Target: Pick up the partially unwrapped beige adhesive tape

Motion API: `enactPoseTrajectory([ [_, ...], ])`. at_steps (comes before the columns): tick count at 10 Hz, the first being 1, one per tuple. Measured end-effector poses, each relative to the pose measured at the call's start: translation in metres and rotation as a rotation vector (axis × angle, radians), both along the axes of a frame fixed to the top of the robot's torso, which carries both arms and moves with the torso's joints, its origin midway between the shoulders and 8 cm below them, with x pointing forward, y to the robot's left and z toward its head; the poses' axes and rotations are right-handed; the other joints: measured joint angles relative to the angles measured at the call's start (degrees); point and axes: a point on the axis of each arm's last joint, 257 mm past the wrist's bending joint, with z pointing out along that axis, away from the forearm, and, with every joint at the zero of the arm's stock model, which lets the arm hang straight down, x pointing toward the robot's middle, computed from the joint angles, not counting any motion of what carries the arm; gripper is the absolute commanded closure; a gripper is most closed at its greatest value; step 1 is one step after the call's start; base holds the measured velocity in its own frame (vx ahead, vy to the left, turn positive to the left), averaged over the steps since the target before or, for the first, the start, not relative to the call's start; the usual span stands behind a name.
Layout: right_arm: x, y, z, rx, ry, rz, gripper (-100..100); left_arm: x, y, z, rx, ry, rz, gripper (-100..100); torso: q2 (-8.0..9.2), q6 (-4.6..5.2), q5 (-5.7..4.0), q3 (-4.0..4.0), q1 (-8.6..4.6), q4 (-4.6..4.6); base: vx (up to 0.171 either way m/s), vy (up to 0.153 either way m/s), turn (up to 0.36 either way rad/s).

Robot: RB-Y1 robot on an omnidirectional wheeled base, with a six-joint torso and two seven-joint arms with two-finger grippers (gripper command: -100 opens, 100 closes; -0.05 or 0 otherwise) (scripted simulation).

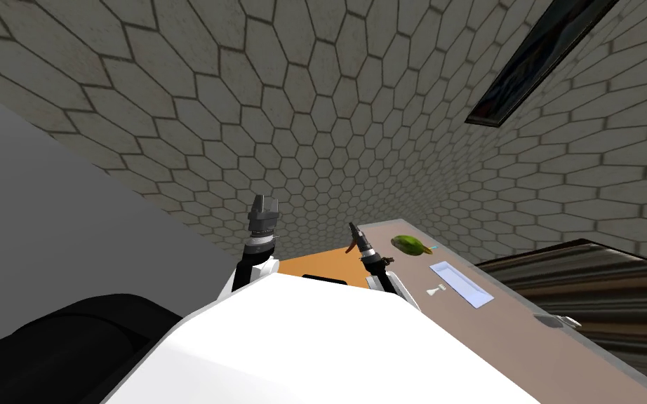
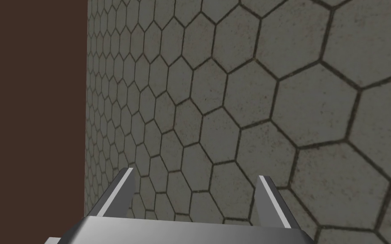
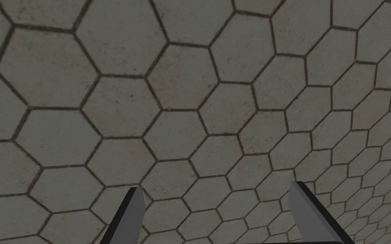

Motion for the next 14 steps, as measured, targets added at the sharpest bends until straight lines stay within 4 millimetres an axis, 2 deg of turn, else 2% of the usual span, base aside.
enactPoseTrajectory([
  [2, -0.002, 0.008, -0.037, -0.118, 0.049, 0.02, -100, 0.0, 0.0, 0.0, 0.0, 0.0, 0.0, 0, 0.01, 0.02, 0.0, 0.01, -0.03, 0.01, 0.004, 0.011, 0.104],
  [6, -0.011, 0.015, -0.123, -0.376, 0.148, 0.067, -100, 0.0, 0.0, 0.0, 0.0, 0.0, 0.0, 0, 0.04, 0.01, -0.02, 0.02, -0.08, 0.01, -0.001, 0.001, 0.115],
  [7, -0.014, 0.013, -0.133, -0.417, 0.161, 0.073, -100, 0.0, 0.0, 0.0, 0.0, 0.0, 0.0, 0, 0.04, 0.04, -0.01, 0.03, -0.1, 0.02, -0.001, -0.006, 0.122],
  [8, -0.013, 0.007, -0.155, -0.481, 0.183, 0.084, -100, 0.0, 0.0, 0.0, 0.0, 0.0, 0.0, 0, 0.02, 0.01, -0.02, 0.02, -0.12, 0.01, 0.0, -0.009, 0.076],
  [9, -0.016, 0.002, -0.164, -0.519, 0.194, 0.092, -100, 0.0, 0.0, 0.0, 0.0, 0.0, 0.0, 0, 0.04, 0.04, -0.02, 0.02, -0.12, 0.01, -0.001, -0.011, 0.155],
  [12, -0.031, -0.013, -0.22, -0.719, 0.252, 0.133, -100, 0.0, 0.0, 0.0, 0.0, 0.0, 0.0, 0, 0.05, 0.05, -0.03, 0.03, -0.16, 0.01, -0.006, -0.019, 0.126],
  [14, -0.048, -0.039, -0.26, -0.872, 0.285, 0.171, -100, 0.0, 0.0, 0.0, 0.0, 0.0, 0.0, 0, 0.07, 0.02, -0.03, 0.04, -0.2, 0.02, -0.017, -0.03, 0.224],
])
